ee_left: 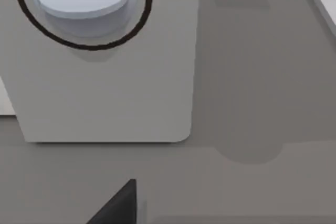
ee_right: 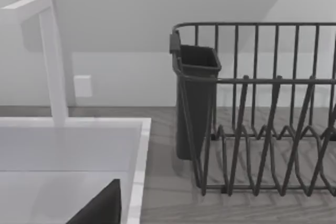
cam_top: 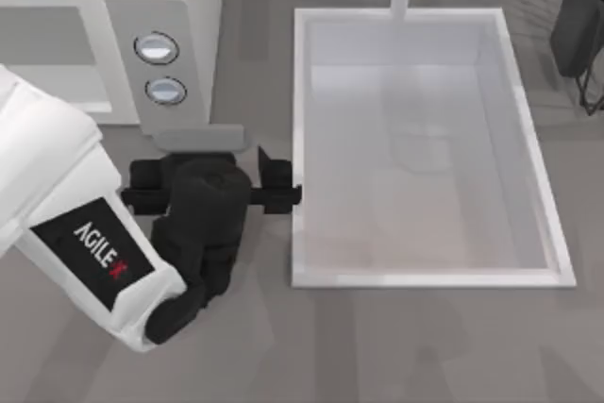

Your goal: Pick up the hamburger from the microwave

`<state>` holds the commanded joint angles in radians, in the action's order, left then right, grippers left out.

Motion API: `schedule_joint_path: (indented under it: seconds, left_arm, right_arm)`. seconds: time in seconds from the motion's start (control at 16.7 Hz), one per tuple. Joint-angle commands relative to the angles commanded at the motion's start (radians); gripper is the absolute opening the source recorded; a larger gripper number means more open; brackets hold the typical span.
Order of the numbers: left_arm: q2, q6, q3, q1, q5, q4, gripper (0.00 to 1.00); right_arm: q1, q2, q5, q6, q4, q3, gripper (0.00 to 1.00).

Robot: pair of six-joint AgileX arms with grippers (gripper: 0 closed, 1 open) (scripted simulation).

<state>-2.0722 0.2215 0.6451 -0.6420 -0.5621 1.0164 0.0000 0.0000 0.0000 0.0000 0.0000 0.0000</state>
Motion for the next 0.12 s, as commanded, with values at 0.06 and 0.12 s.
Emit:
schedule_joint_path:
  seconds: [0.06, 0.12]
  left_arm:
    - [0.000, 0.000, 0.000, 0.000, 0.000, 0.000, 1.00]
    - [0.000, 0.000, 0.000, 0.000, 0.000, 0.000, 1.00]
  right_arm:
    - [0.000, 0.000, 0.000, 0.000, 0.000, 0.000, 1.00]
    - [0.000, 0.000, 0.000, 0.000, 0.000, 0.000, 1.00]
